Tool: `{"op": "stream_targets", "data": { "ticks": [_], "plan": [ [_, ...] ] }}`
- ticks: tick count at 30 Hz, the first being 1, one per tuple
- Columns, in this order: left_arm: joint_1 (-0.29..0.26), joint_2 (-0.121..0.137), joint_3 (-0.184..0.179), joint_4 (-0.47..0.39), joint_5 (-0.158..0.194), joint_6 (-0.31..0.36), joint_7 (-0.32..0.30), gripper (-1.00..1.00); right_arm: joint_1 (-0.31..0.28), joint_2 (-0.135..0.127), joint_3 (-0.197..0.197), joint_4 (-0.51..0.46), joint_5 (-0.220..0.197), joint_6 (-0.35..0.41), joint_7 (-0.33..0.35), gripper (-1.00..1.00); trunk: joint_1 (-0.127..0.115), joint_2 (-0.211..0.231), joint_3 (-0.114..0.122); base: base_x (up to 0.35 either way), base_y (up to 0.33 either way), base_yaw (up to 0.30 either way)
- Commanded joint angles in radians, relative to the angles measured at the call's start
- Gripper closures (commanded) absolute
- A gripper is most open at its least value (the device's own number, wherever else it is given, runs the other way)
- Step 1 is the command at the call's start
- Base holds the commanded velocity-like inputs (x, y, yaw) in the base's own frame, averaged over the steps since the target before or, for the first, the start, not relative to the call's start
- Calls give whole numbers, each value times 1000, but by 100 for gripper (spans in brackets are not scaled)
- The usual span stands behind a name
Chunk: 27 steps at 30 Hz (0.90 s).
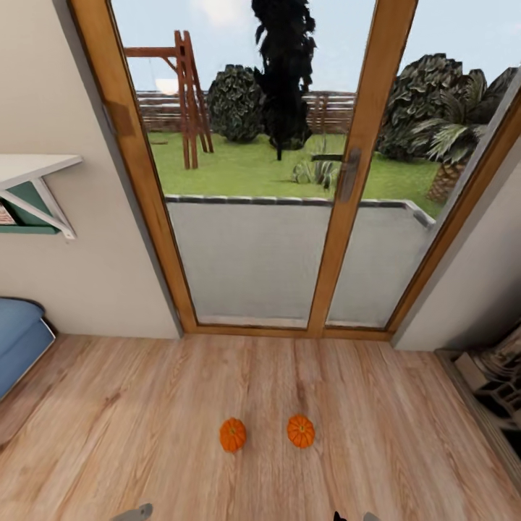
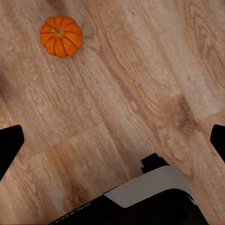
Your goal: Place each of the two pumpkins and all three candles from the living room inside a cabinet in the living room (use any cabinet), then make sure every cabinet is closed, and position the cauldron so it is next to a table in the living room.
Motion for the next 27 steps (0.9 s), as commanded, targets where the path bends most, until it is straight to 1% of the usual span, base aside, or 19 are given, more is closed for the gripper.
{"op": "stream_targets", "data": {
  "ticks": [1, 5, 8, 10, 11, 12, 13, 14, 16, 17, 18, 21, 25, 27],
  "plan": [
    [-1, 1, -9, 0, 7, -3, 5, -100, -1, 0, 8, 0, -5, -2, -9, -100, 1, -1, -1, 306, 139, 0],
    [-1, 1, -9, 0, 4, -4, 5, -100, -1, 0, 3, 0, -10, -5, -12, -100, 1, -1, -1, 303, 119, 0],
    [0, 0, -9, 0, 3, -4, 5, -100, -1, -1, -2, -1, -14, -7, -7, -100, 1, -1, -1, 250, 15, 0],
    [0, -1, -10, 0, 2, -4, 5, -100, -1, -2, -4, -2, -17, -12, 17, -100, 1, -1, -1, 205, -102, 0],
    [0, -1, -11, 0, 3, -4, 5, -100, -1, -3, -5, -2, -18, -15, 51, -100, 1, -1, -1, 190, -155, 0],
    [0, 0, -13, 0, 3, -4, 5, -100, -1, -5, -9, -3, -23, -16, 131, -100, 1, -1, -1, 189, -169, 0],
    [0, -1, -13, 0, 3, -4, 5, -100, -1, -6, -12, -3, -26, -17, 164, -100, 1, -1, -1, 194, -149, 0],
    [0, 0, -14, 0, 3, -4, 5, -100, -1, -7, -22, -2, -36, -17, 229, -100, 1, -1, -1, 200, -127, 0],
    [0, 0, -14, 0, 3, -4, 5, -100, -1, -8, -57, 2, -75, -15, 340, -100, 1, -1, -1, 225, -67, 0],
    [0, 0, -14, 0, 3, -4, 5, -100, -1, -9, -74, 6, -92, -15, 375, -100, 1, -1, -1, 243, -33, 0],
    [-1, 0, -14, 0, 3, -4, 5, -100, -1, -9, -86, 8, -104, -15, 396, -100, 1, -1, -1, 247, -21, 0],
    [0, 1, -15, 0, 3, -4, 5, -100, -1, -8, -101, 14, -119, -18, 413, -100, 1, -1, -1, 226, -25, 0],
    [0, 1, -12, -3, 5, 3, 1, -100, -1, -9, -107, 16, -126, -19, 414, -100, 1, -1, -1, 109, -165, 0],
    [-2, 1, -10, -16, 5, 10, -22, -100, -1, -9, -109, 17, -128, -20, 414, -100, 1, -1, -1, 87, -171, 0]
  ]
}}
